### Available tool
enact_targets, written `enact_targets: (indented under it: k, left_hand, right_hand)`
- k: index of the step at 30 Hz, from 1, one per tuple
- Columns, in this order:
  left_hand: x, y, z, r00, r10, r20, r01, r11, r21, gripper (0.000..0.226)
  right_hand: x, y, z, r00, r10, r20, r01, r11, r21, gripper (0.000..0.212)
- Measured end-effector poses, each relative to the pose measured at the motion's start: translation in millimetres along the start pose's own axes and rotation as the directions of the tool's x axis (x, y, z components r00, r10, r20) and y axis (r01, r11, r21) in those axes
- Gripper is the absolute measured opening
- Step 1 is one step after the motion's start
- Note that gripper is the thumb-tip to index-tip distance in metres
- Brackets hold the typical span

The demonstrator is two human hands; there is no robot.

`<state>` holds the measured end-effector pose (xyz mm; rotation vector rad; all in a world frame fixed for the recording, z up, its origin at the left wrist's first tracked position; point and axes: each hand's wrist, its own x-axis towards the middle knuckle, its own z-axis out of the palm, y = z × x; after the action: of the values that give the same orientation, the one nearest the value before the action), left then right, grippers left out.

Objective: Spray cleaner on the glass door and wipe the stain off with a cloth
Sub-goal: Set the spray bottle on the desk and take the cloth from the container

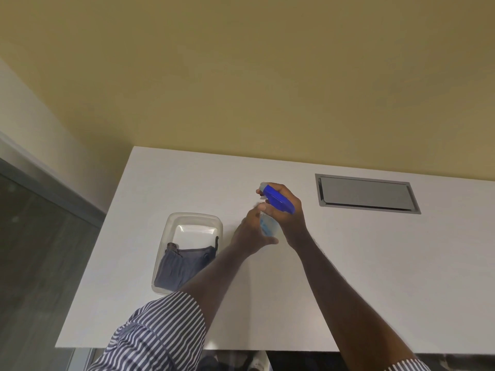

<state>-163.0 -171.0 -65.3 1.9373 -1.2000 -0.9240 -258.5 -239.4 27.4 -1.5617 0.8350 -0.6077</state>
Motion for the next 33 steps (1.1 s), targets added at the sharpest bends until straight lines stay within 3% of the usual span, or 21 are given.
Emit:
enact_targets:
  k: [8, 12, 17, 20, 25, 28, 31, 33]
  left_hand:
    - [-12, 4, -12, 0.999, -0.033, 0.040, 0.037, 0.992, -0.120, 0.099]
    - [-29, 9, -16, 1.000, -0.008, -0.021, 0.008, 1.000, 0.005, 0.089]
    - [-57, 11, -27, 0.992, 0.015, -0.127, 0.000, 0.993, 0.121, 0.083]
    - [-79, 6, -34, 0.983, 0.062, -0.171, -0.027, 0.979, 0.201, 0.084]
    - [-123, -13, -46, 0.960, 0.234, -0.154, -0.136, 0.870, 0.474, 0.081]
    - [-148, -22, -55, 0.960, 0.223, -0.170, -0.102, 0.841, 0.531, 0.079]
    - [-171, -30, -69, 0.963, 0.185, -0.195, -0.054, 0.844, 0.534, 0.079]
    - [-182, -37, -80, 0.959, 0.194, -0.208, -0.055, 0.843, 0.535, 0.079]
  right_hand:
    - [-15, -5, -14, 1.000, 0.001, -0.014, -0.001, 1.000, 0.019, 0.089]
    - [-32, -1, -21, 0.998, 0.015, -0.060, -0.017, 0.999, -0.041, 0.091]
    - [-68, 20, -26, 0.984, 0.081, -0.157, -0.087, 0.996, -0.030, 0.070]
    - [-93, 41, -20, 0.983, 0.107, -0.148, -0.119, 0.990, -0.075, 0.057]
    - [-131, 65, 4, 0.989, 0.131, -0.073, -0.145, 0.964, -0.223, 0.063]
    - [-146, 72, 22, 0.999, 0.051, -0.004, -0.048, 0.904, -0.425, 0.068]
    - [-156, 71, 46, 0.997, -0.074, 0.037, 0.078, 0.698, -0.712, 0.071]
    - [-159, 66, 63, 0.992, -0.095, 0.088, 0.127, 0.582, -0.803, 0.077]
